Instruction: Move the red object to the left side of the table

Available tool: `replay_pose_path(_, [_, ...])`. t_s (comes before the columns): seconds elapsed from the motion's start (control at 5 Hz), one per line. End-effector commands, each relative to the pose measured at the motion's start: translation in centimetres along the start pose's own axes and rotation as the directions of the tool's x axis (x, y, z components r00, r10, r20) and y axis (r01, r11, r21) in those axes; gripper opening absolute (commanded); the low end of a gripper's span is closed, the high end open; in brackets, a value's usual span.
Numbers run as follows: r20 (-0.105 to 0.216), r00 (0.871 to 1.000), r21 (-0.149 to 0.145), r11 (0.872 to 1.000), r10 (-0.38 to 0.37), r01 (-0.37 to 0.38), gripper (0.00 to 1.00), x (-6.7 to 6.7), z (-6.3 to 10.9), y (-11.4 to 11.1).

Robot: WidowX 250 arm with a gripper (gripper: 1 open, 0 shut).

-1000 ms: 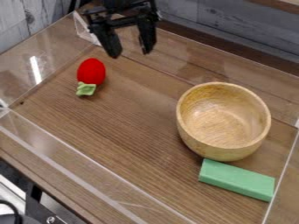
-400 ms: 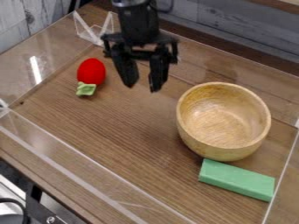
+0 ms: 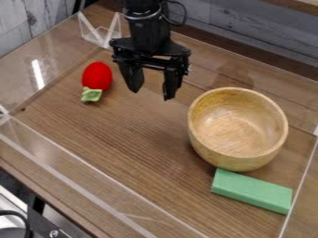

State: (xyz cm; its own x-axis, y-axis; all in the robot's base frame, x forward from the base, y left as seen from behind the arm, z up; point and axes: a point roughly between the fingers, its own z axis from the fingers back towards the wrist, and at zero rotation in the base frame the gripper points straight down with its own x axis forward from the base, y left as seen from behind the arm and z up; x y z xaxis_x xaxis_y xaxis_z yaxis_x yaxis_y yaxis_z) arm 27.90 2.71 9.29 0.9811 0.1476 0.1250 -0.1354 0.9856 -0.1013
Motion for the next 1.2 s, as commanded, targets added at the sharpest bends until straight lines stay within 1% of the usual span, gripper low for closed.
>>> replay_pose_path(0.0, [0.067,0.997,0.037,0.998,0.043,-0.045,1.0,1.3,0.0,0.1])
replay_pose_path(0.2, [0.086,0.994,0.067,0.995,0.073,-0.079,1.0,1.9,-0.6,0.0])
replay_pose_path(0.4, [0.094,0.995,0.071,0.997,0.033,-0.039,1.0,2.5,0.9,1.6])
replay_pose_path(0.6, [0.105,0.994,0.069,0.998,0.008,-0.015,1.0,2.8,2.5,3.3])
replay_pose_path(0.8, [0.131,0.986,0.093,0.989,0.106,-0.118,1.0,2.5,3.5,1.8])
replay_pose_path(1.0, [0.127,0.981,0.095,0.983,0.144,-0.156,1.0,2.4,3.0,0.1])
